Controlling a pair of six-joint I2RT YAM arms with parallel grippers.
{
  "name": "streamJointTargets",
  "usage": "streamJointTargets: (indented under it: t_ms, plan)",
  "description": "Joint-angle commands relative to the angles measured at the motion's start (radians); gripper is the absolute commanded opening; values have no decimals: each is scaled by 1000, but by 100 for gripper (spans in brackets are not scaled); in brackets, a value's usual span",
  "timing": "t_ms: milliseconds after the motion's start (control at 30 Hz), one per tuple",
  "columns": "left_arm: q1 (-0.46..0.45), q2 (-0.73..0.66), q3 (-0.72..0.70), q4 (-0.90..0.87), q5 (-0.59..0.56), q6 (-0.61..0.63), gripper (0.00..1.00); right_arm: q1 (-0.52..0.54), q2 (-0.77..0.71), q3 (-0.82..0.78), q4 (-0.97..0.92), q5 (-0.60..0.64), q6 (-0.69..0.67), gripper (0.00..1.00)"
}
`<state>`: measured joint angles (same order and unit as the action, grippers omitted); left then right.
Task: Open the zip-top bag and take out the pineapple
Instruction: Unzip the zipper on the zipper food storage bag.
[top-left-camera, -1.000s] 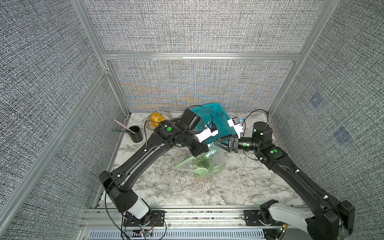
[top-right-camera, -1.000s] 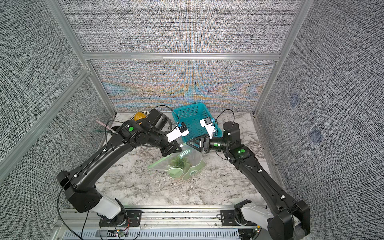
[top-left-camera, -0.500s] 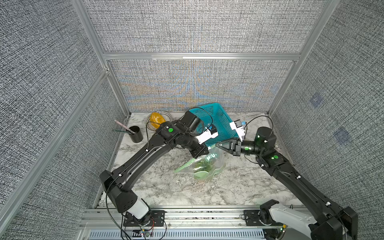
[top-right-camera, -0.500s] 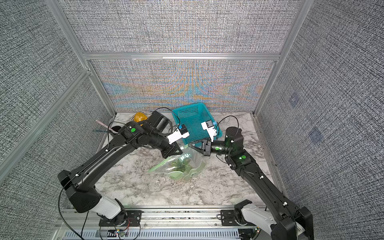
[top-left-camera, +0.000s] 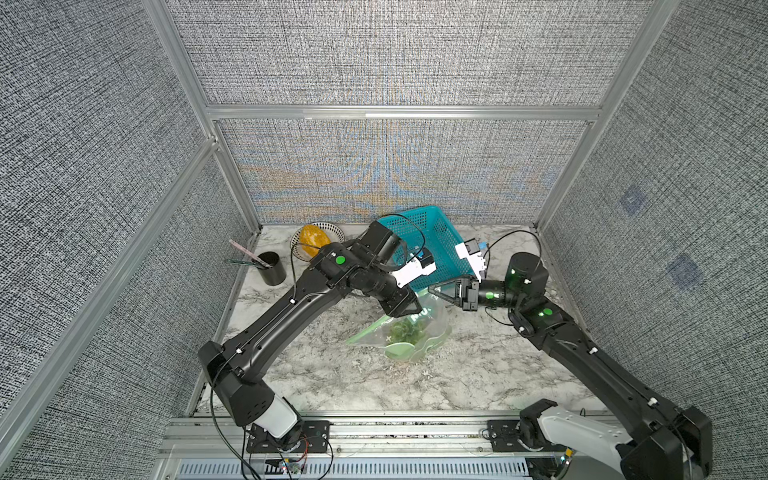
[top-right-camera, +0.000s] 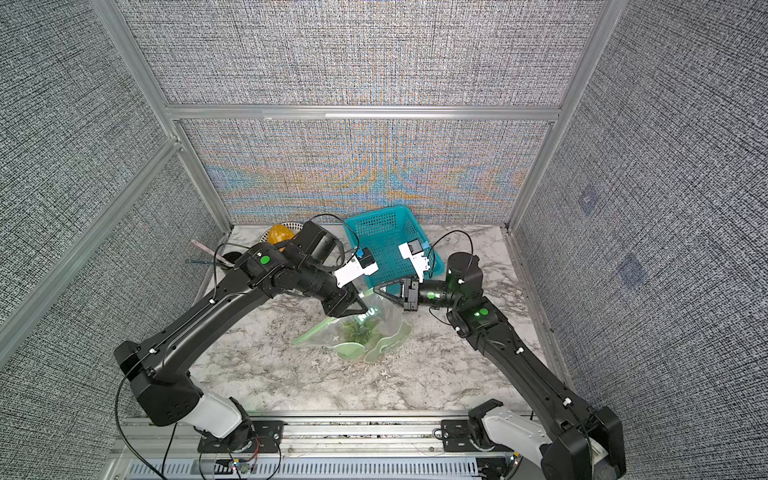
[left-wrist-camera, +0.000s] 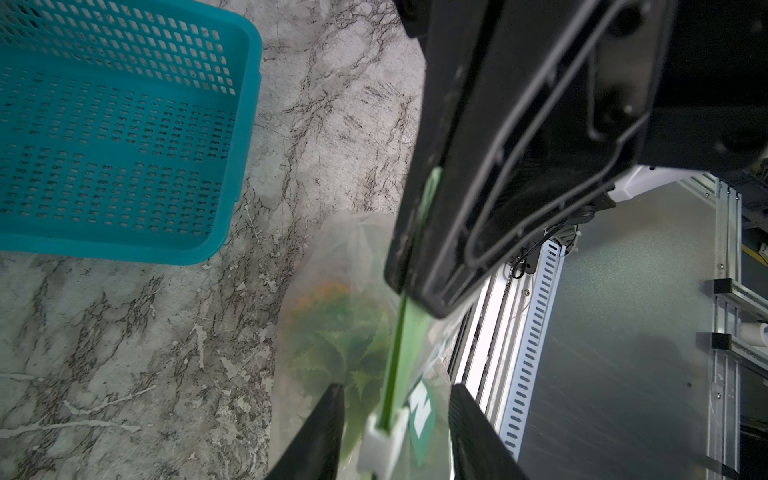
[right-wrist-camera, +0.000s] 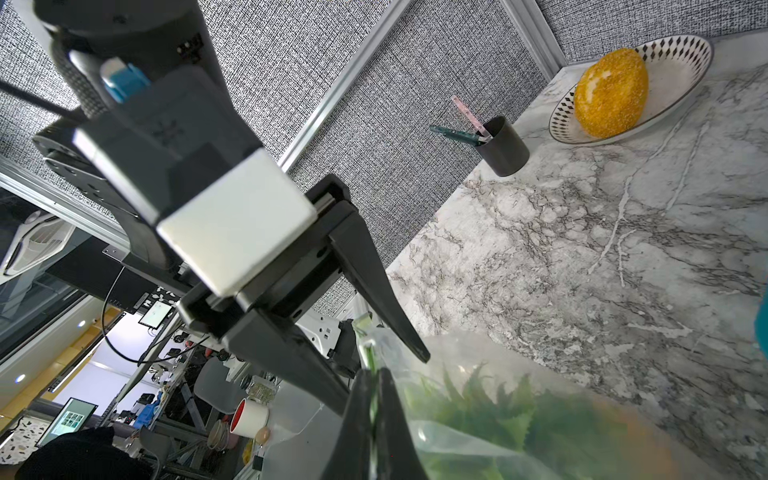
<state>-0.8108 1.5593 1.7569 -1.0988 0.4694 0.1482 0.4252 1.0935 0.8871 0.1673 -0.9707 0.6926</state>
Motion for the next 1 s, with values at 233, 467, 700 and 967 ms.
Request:
streamJointTargets:
  t_ms: [233, 467, 700, 967]
  plan:
    - [3, -17, 18, 34, -28, 11, 36, 0, -16, -17, -5, 20, -2, 0]
    - [9, -25, 6, 60, 5, 1, 26, 2, -29, -29, 1, 33, 7, 0]
    - [10, -28, -3, 74, 32, -14, 14, 7, -38, -37, -2, 49, 9, 0]
    - [12, -61, -45, 64, 15, -8, 8, 5, -59, -44, -8, 97, 17, 0]
